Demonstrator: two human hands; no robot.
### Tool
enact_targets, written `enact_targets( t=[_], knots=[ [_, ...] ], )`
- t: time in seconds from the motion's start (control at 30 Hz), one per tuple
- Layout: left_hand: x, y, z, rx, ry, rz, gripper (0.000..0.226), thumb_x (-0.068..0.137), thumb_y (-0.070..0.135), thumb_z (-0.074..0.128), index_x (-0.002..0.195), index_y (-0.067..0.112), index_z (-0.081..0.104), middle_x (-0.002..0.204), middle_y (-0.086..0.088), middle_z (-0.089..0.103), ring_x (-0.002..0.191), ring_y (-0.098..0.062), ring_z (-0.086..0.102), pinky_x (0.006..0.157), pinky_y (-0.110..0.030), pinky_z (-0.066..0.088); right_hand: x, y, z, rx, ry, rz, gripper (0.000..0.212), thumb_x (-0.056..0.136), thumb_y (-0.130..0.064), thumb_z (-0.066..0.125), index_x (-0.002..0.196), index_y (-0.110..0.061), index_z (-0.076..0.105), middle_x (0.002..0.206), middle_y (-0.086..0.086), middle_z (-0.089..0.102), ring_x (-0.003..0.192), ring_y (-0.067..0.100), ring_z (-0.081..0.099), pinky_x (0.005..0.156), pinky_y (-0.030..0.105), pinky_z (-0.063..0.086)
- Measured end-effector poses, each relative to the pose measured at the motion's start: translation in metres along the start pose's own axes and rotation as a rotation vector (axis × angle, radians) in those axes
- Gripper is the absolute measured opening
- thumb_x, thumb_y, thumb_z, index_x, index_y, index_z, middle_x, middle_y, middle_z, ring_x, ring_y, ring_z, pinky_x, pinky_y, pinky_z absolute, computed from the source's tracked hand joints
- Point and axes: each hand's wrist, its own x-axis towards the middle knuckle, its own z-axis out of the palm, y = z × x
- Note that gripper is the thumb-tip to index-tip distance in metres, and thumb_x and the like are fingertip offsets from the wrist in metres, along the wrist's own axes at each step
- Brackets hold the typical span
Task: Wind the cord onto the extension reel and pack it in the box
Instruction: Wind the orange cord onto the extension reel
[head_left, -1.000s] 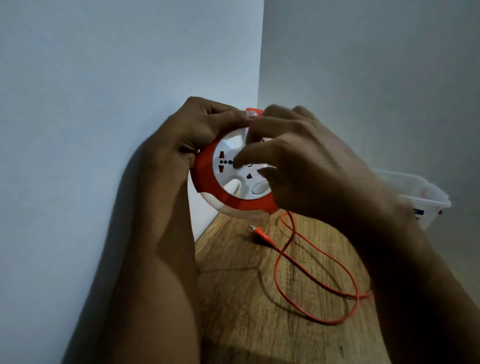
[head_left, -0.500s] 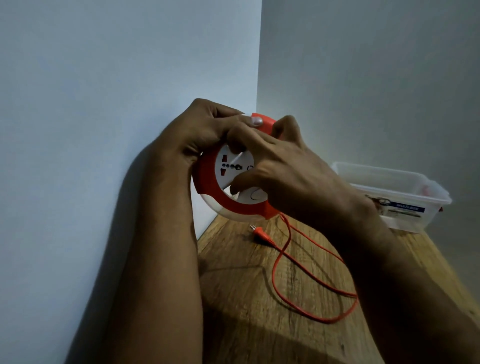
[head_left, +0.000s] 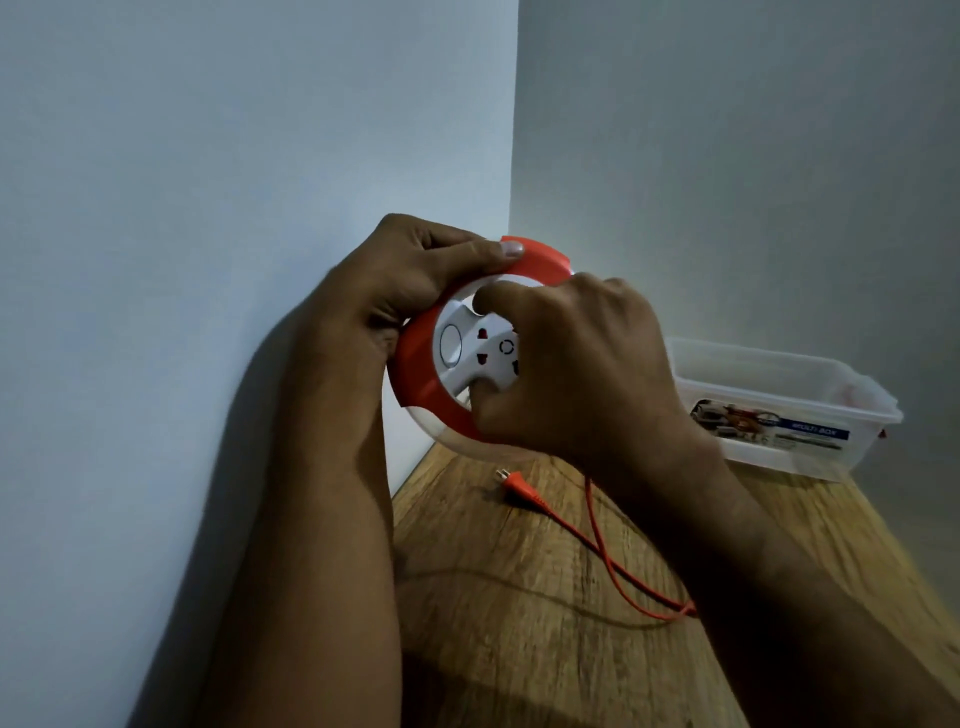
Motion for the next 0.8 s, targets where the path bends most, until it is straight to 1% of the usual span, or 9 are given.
enact_targets(
  t=[0.1, 0.2, 0.27, 0.33, 0.4, 0.47, 0.53, 0.6, 0.8],
  knots=[
    [0.002, -0.005, -0.004, 0.032, 0.047, -0.023, 0.022, 0.084, 0.055, 0.069, 0.084, 0.034, 0.074, 0.080, 0.013, 0.075, 0.076, -0.012, 0.070, 0.058, -0.021, 0.050, 0.004, 0.003, -0.017, -0.006, -0.110, -0.072, 0.045, 0.075, -0.050, 0.073, 0.111, -0.023, 0.070, 0.085, -0.003, 0.072, 0.067, 0.016, 0.066, 0.063, 0.019, 0.039],
    [0.001, -0.007, -0.010, 0.026, 0.054, -0.013, 0.030, 0.084, 0.056, 0.067, 0.096, 0.030, 0.077, 0.091, 0.006, 0.077, 0.084, -0.018, 0.071, 0.064, -0.026, 0.051, 0.007, 0.011, -0.034, 0.015, -0.058, -0.194, 0.030, 0.075, -0.031, 0.077, 0.103, -0.022, 0.072, 0.090, -0.002, 0.070, 0.078, 0.018, 0.063, 0.061, 0.019, 0.028],
    [0.000, -0.007, -0.011, 0.034, 0.041, 0.011, 0.033, 0.081, 0.057, 0.067, 0.095, 0.029, 0.078, 0.089, 0.007, 0.078, 0.082, -0.016, 0.072, 0.065, -0.025, 0.052, 0.007, 0.015, -0.036, 0.020, -0.101, -0.308, 0.035, 0.073, -0.019, 0.079, 0.106, -0.024, 0.072, 0.104, 0.000, 0.066, 0.098, 0.021, 0.059, 0.071, 0.027, 0.034],
    [-0.001, -0.006, -0.010, 0.038, 0.039, 0.005, 0.030, 0.079, 0.059, 0.067, 0.087, 0.033, 0.077, 0.084, 0.013, 0.077, 0.080, -0.013, 0.072, 0.063, -0.023, 0.050, 0.007, 0.015, -0.032, -0.020, -0.210, -0.409, 0.044, 0.069, -0.015, 0.081, 0.110, -0.029, 0.070, 0.117, 0.000, 0.061, 0.115, 0.022, 0.054, 0.086, 0.037, 0.037],
    [0.001, -0.006, -0.009, 0.060, 0.038, -0.007, 0.025, 0.082, 0.059, 0.068, 0.084, 0.036, 0.076, 0.083, 0.017, 0.075, 0.083, -0.011, 0.070, 0.065, -0.023, 0.048, 0.006, 0.011, -0.028, -0.079, -0.299, -0.439, 0.051, 0.068, -0.021, 0.084, 0.115, -0.032, 0.066, 0.129, 0.002, 0.054, 0.127, 0.024, 0.046, 0.098, 0.047, 0.034],
    [0.004, -0.007, -0.008, 0.072, 0.036, -0.008, 0.023, 0.082, 0.058, 0.070, 0.084, 0.037, 0.076, 0.081, 0.019, 0.075, 0.085, -0.011, 0.069, 0.068, -0.023, 0.047, 0.005, 0.008, -0.024, -0.136, -0.365, -0.421, 0.056, 0.073, -0.029, 0.081, 0.124, -0.037, 0.060, 0.142, 0.003, 0.041, 0.135, 0.026, 0.034, 0.106, 0.050, 0.027],
    [0.005, -0.008, -0.007, 0.066, 0.042, -0.012, 0.024, 0.081, 0.058, 0.072, 0.085, 0.036, 0.078, 0.081, 0.017, 0.076, 0.087, -0.011, 0.070, 0.071, -0.025, 0.048, 0.005, 0.009, -0.020, -0.162, -0.391, -0.400, 0.058, 0.076, -0.034, 0.078, 0.129, -0.041, 0.055, 0.149, 0.003, 0.030, 0.140, 0.027, 0.022, 0.110, 0.050, 0.020],
    [0.006, -0.009, -0.007, 0.059, 0.042, 0.002, 0.025, 0.082, 0.055, 0.074, 0.086, 0.032, 0.080, 0.079, 0.013, 0.078, 0.085, -0.012, 0.071, 0.071, -0.026, 0.049, 0.006, 0.010, -0.016, -0.180, -0.376, -0.398, 0.057, 0.075, -0.036, 0.078, 0.127, -0.043, 0.056, 0.151, 0.005, 0.028, 0.141, 0.029, 0.019, 0.110, 0.051, 0.019],
    [0.005, -0.007, -0.005, 0.080, -0.005, 0.018, 0.024, 0.084, 0.052, 0.075, 0.089, 0.029, 0.081, 0.080, 0.011, 0.080, 0.075, -0.007, 0.075, 0.070, -0.024, 0.052, 0.006, 0.018, -0.010, -0.162, -0.300, -0.415, 0.052, 0.067, -0.036, 0.084, 0.116, -0.041, 0.066, 0.140, 0.008, 0.043, 0.132, 0.033, 0.035, 0.098, 0.051, 0.030]
  ],
)
